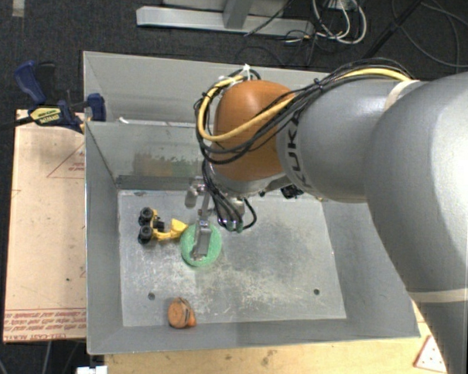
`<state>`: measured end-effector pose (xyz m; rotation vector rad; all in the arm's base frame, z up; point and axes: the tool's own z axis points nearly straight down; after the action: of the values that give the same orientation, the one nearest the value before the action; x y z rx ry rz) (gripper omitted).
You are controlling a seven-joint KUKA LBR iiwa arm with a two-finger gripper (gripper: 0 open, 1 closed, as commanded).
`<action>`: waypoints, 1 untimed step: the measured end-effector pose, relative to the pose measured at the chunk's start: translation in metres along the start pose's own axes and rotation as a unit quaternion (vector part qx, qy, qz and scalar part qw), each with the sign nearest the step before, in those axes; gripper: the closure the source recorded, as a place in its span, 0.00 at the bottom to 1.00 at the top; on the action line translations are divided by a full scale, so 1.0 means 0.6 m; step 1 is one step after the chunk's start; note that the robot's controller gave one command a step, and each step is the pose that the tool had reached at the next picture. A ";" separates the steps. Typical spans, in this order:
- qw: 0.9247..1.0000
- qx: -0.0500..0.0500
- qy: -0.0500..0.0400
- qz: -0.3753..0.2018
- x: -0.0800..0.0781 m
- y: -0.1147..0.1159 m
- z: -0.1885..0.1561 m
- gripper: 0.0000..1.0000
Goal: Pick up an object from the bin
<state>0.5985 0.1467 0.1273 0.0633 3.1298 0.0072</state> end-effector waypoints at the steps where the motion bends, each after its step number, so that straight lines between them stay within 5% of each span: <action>1: 0.999 0.001 0.005 -0.053 -0.006 -0.046 0.056 1.00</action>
Offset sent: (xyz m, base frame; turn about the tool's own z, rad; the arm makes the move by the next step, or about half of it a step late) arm 0.0000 0.0000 0.0000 0.0000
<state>0.6013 0.1192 0.0933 -0.1026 3.1391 0.0023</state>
